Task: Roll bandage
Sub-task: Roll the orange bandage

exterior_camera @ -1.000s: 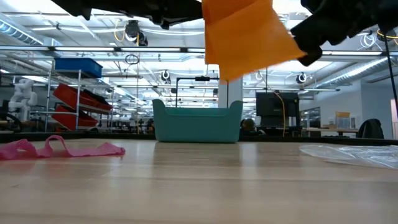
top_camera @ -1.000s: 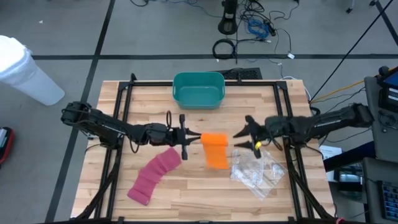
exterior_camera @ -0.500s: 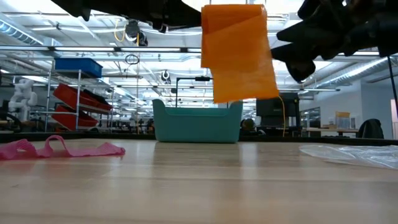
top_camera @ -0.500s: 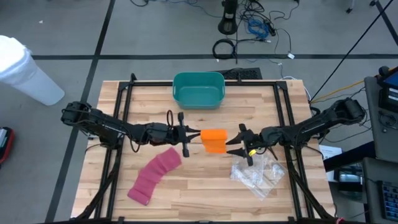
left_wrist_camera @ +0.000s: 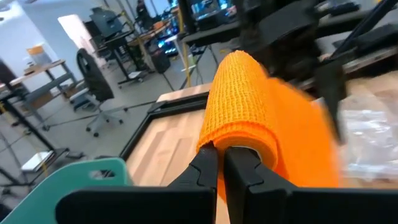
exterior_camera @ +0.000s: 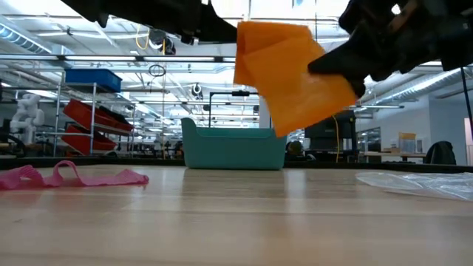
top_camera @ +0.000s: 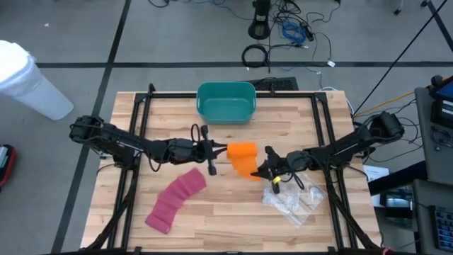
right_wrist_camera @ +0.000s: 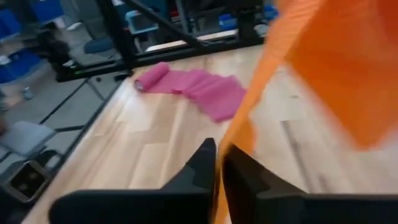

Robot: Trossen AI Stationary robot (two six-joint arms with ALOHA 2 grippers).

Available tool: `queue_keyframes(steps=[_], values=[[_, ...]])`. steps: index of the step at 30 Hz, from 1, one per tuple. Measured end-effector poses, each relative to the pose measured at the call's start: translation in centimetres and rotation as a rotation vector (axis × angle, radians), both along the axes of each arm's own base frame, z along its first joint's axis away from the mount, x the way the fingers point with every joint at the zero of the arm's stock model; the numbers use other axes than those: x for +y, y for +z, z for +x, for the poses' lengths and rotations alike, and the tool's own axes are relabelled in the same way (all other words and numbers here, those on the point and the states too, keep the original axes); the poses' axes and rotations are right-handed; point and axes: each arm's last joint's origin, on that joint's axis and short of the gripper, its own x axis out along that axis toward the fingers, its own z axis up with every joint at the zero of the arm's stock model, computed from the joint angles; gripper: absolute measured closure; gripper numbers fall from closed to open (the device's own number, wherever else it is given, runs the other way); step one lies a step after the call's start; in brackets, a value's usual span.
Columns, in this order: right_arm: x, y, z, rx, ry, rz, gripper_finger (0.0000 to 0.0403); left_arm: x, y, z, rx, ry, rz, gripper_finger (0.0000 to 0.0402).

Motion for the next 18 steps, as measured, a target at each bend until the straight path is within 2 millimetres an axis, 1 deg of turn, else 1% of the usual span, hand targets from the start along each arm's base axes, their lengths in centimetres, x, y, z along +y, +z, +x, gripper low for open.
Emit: queue_keyframes(steps=[2, 5, 8, 11, 13, 16, 18], values=[[0.4, 0.2, -0.2, -0.003, 0.017, 0.026, 0.04, 0.2, 0.0, 0.0, 0.002, 0.008, -0.003, 0.0398], [1.1, 0.6, -0.5, -0.015, 0.103, 0.075, 0.0402, 0.4, -0.1, 0.0, 0.002, 0.017, -0.016, 0.0398], [1.7, 2.0, -0.5, -0.087, 0.19, 0.089, 0.0403, 0.5, -0.3, 0.0, 0.03, 0.015, -0.017, 0.0398], [1.9, 4.8, -0.2, -0.218, 0.219, 0.029, 0.0403, 0.4, -0.9, 0.0, 0.081, -0.043, -0.027, 0.0398], [1.6, 7.2, -0.1, -0.322, 0.201, -0.037, 0.0403, 0.2, -1.5, 0.0, 0.128, -0.084, -0.031, 0.0398], [0.6, 11.4, -0.6, -0.478, 0.108, -0.138, 0.0403, -0.1, -2.1, 0.2, 0.166, -0.139, -0.033, 0.0398], [-0.4, 14.0, -1.3, -0.505, 0.007, -0.22, 0.0403, -0.3, -2.5, 0.2, 0.197, -0.176, -0.024, 0.0398]])
